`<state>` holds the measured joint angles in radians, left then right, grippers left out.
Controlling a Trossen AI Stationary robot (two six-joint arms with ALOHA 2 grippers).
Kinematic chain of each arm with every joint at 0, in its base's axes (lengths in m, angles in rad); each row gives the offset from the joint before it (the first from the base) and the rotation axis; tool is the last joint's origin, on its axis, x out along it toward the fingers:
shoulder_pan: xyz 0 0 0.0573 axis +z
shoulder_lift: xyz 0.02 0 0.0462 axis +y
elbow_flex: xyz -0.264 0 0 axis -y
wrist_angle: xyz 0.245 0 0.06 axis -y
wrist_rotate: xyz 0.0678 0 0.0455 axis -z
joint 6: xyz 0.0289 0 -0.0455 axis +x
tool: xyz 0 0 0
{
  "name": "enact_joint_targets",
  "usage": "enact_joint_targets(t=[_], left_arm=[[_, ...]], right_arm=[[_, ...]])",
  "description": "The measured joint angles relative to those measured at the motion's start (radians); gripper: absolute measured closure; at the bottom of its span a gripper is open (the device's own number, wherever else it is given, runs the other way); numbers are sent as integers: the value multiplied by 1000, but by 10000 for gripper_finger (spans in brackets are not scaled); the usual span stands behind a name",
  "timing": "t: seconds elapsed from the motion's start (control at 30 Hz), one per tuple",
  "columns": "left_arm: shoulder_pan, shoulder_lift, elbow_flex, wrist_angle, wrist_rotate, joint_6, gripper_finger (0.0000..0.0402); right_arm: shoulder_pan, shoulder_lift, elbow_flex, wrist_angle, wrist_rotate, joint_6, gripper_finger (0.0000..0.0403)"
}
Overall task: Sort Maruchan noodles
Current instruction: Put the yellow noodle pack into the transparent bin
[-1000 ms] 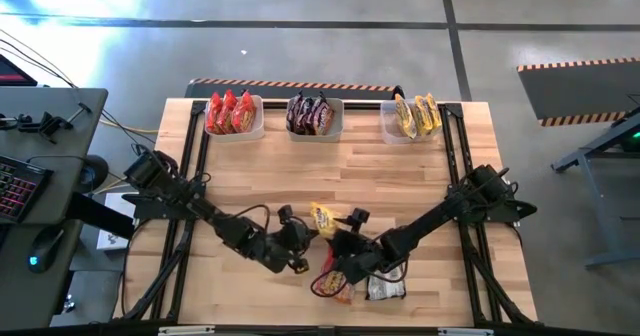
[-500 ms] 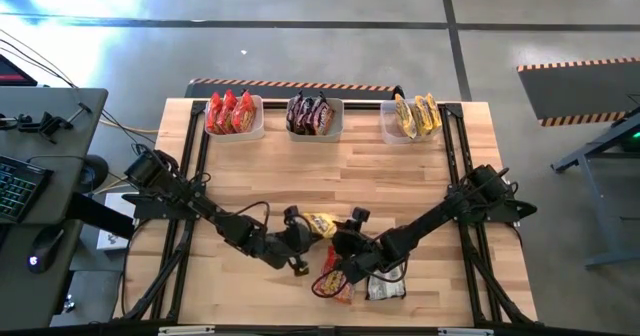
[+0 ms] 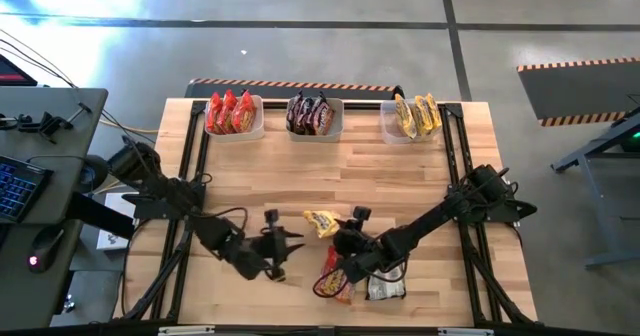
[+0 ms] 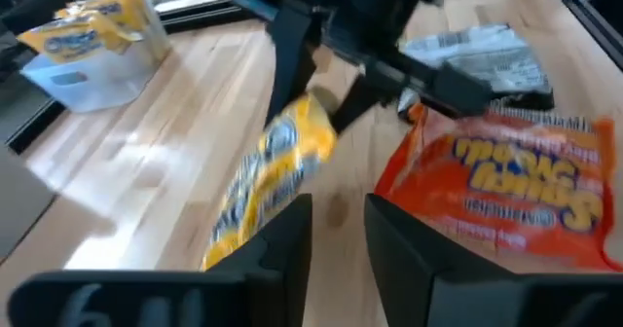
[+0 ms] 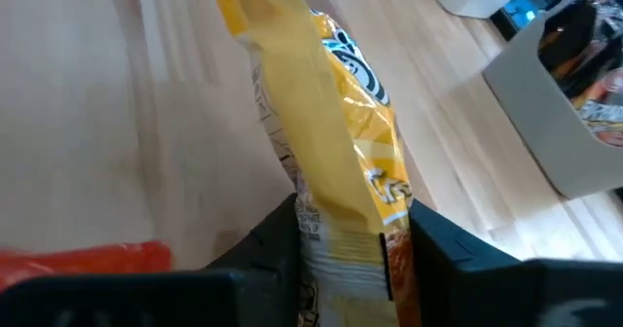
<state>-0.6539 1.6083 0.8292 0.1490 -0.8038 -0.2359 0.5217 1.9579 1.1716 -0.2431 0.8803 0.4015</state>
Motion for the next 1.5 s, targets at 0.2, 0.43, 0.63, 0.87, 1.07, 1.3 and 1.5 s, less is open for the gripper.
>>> enact_joint_targets(t=[0.2,0.43,0.63,0.87,1.07,1.3,1.5], left_arm=[[-53,-45,-235,347,-31,17,307],[-48,-54,-488,973,104,201,334],[-18,-54,-616,1265,227,227,365],[55,-54,-616,1261,244,220,385],[116,-54,-588,1253,328,237,354],[167,-54,-476,1120,403,246,276],[178,-53,-338,920,447,281,216]], right_arm=[[-12,-2,-59,69,40,-7,305],[-24,-38,-132,239,3,-129,306],[-52,-169,-276,441,-89,-271,307],[-165,-352,-564,921,-419,-440,307],[-260,-484,-756,1231,-707,-454,303],[-267,-561,-808,1279,-836,-445,301],[-242,-556,-808,1299,-848,-444,301]])
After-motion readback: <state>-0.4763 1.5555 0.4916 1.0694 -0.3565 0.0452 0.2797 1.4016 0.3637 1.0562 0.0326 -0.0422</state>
